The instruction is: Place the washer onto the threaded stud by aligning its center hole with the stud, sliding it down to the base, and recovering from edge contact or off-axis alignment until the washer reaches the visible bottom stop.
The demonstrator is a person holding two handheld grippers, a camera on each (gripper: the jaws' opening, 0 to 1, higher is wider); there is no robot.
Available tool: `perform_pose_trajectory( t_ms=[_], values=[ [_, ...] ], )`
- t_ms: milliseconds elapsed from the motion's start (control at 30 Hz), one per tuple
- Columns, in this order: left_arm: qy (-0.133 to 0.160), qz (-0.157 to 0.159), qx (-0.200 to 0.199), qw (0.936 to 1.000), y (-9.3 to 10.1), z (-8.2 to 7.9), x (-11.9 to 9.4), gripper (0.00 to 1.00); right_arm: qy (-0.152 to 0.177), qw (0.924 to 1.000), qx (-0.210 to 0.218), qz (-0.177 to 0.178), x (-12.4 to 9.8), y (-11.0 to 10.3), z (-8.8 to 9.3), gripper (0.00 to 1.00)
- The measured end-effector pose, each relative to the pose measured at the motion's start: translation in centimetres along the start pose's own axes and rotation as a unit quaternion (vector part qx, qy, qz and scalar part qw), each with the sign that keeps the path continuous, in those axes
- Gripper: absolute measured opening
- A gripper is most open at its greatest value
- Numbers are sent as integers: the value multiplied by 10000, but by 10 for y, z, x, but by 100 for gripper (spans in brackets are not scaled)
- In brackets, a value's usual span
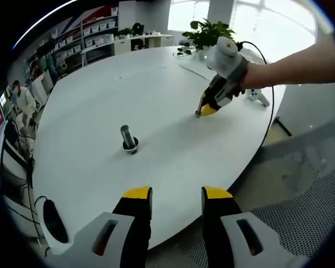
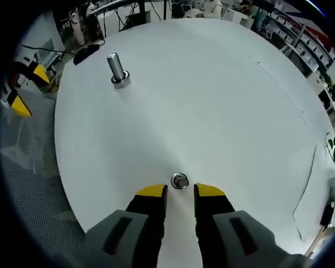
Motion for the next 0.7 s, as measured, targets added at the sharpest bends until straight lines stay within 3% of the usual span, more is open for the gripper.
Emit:
perform_pose_trajectory(
  t_ms=[167, 233, 267, 333, 500, 633, 700],
  values=[
    [-18, -31, -48, 10000, -1, 2, 0, 33, 243, 9995, 188, -17, -13, -1, -1, 25],
    [-29, -27, -51, 10000, 0, 2, 0, 33, 444, 9987, 211, -95, -18, -6, -4, 27],
    [-48, -24, -21, 10000, 0, 3, 1, 33, 616, 9970, 419, -195, -22, -11, -6, 28],
    [-80, -26, -18, 10000, 0, 4, 1, 33, 803, 9951, 568, -93, -30, -10, -7, 29],
    [-55, -20, 0, 10000, 1, 4, 1, 34, 917, 9931, 734, -55, -47, -16, 3, 30],
    [-101, -129, -131, 9998, -2, 8, -1, 34, 1529, 9797, 1296, -61, -67, -22, -3, 35],
    [-98, -136, -119, 9998, -2, 7, 0, 34, 1620, 9766, 1415, -39, -75, -24, 2, 36]
  ],
)
Point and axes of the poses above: the point that each gripper's makers call its tool centre point, and the gripper's own axes: x roughly forward along the fingers, y roughly to its right, z roughly out of its underside, the point moved 2 cm from there along -x, roughly backward along the fingers, and after that the axes turned 7 degrees about y, right-handed, at the moved point
